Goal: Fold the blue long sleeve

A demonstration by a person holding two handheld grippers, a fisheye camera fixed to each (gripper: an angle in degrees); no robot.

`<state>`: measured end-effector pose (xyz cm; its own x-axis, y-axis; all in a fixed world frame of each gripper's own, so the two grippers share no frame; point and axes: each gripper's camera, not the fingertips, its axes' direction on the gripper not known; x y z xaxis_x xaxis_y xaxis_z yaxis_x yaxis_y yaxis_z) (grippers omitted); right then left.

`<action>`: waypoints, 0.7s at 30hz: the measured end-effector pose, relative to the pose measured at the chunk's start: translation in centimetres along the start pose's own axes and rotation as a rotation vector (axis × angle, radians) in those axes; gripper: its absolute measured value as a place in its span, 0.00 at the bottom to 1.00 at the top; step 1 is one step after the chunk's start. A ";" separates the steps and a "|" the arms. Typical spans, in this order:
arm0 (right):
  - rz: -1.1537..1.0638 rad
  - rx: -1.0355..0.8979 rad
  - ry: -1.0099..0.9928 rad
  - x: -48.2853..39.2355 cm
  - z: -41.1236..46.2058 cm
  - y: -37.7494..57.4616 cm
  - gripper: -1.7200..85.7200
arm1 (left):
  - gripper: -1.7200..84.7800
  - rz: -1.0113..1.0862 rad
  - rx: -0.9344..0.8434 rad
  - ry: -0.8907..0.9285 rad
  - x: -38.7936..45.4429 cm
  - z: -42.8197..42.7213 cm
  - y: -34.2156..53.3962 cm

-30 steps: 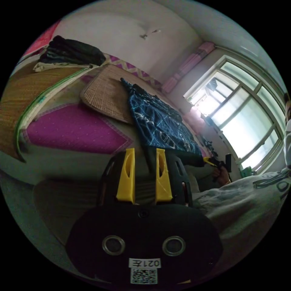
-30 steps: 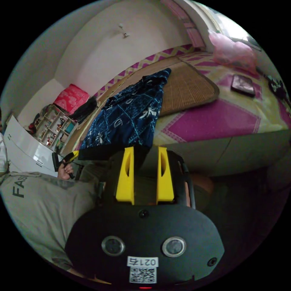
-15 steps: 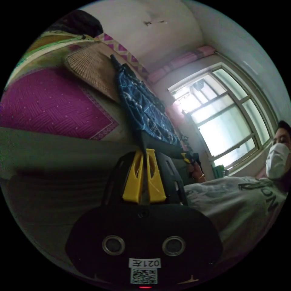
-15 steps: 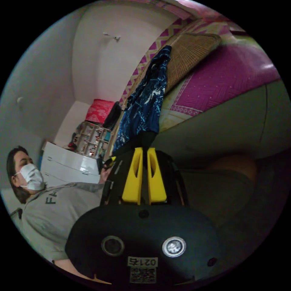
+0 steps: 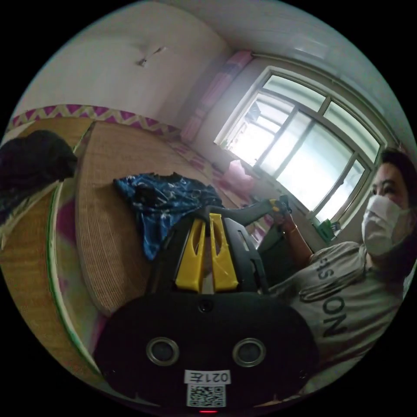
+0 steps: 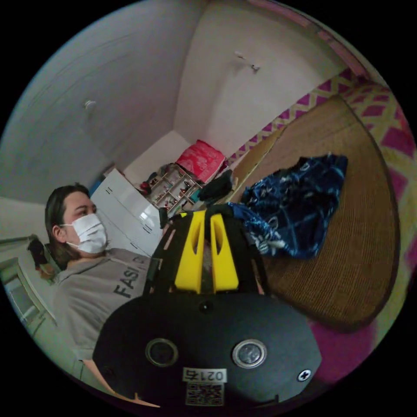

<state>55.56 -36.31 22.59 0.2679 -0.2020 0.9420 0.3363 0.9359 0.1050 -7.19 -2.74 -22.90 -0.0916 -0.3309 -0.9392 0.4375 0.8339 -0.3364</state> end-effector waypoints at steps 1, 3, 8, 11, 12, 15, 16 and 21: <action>0.008 -0.007 0.027 1.8 0.6 -3.6 0.01 | 0.01 -0.020 -0.024 0.001 -2.2 1.9 -3.3; 0.038 -0.019 0.039 5.6 1.7 -8.9 0.01 | 0.01 -0.055 -0.058 -0.011 -5.8 5.3 -8.0; 0.232 -0.031 0.062 20.0 5.7 -19.6 0.02 | 0.01 -0.192 -0.112 -0.054 -17.8 16.7 -17.4; 0.338 0.010 0.150 27.5 7.9 -22.5 0.05 | 0.02 -0.321 -0.111 -0.050 -25.6 23.6 -19.4; 0.369 0.006 0.222 29.7 8.8 -23.1 0.07 | 0.03 -0.363 -0.119 -0.092 -28.1 25.7 -19.4; 0.418 0.042 0.441 32.5 9.1 -23.5 0.11 | 0.07 -0.374 -0.127 -0.230 -31.7 27.9 -19.4; 0.414 0.048 0.463 32.7 8.7 -23.7 0.12 | 0.07 -0.365 -0.117 -0.240 -32.4 28.0 -19.5; 0.238 -0.058 0.454 28.9 7.4 -23.8 0.13 | 0.09 -0.146 -0.178 -0.161 -28.9 28.5 -18.7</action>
<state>48.58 -62.25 49.64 0.7035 -0.1027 0.7032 0.2647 0.9562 -0.1251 12.71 -21.37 12.51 0.0079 -0.5070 -0.8619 0.2652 0.8321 -0.4871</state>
